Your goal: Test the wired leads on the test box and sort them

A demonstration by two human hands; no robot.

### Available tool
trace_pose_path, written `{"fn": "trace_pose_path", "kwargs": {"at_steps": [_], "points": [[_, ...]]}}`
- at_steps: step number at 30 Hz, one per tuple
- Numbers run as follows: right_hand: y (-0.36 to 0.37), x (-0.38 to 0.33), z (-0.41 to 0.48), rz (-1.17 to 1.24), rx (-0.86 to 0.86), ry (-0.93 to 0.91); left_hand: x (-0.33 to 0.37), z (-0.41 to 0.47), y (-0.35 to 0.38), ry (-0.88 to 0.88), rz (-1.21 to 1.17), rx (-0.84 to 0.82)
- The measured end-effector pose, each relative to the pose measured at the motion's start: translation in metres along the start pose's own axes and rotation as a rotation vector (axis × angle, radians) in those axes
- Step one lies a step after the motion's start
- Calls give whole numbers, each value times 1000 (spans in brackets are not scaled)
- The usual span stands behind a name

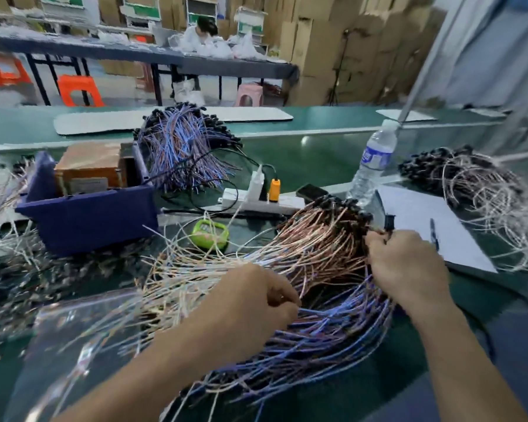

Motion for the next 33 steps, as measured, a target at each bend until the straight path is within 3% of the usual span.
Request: {"fn": "trace_pose_path", "kwargs": {"at_steps": [9,12,18,30,33], "points": [[0,23,1,-98,123,-80,14,16,21,9,248,167],[8,11,-15,-13,124,-169,9,16,18,-1,275,183],[56,-48,-59,230,-118,-367,-30,11,-16,-150,55,293],[153,-206,-153,546,-530,-634,-130,-88,-112,-387,-24,648],[176,-246,-191,594,-702,-707,-164,-130,-135,-511,-14,767]]}}
Point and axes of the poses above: each hand's wrist, its own z-axis towards the middle knuckle, its own y-axis out of the palm, x = y × z, the point moved 6 cm from there along z, towards the middle knuckle, and after that the axes turned 14 degrees about z, right-handed, at the moved point
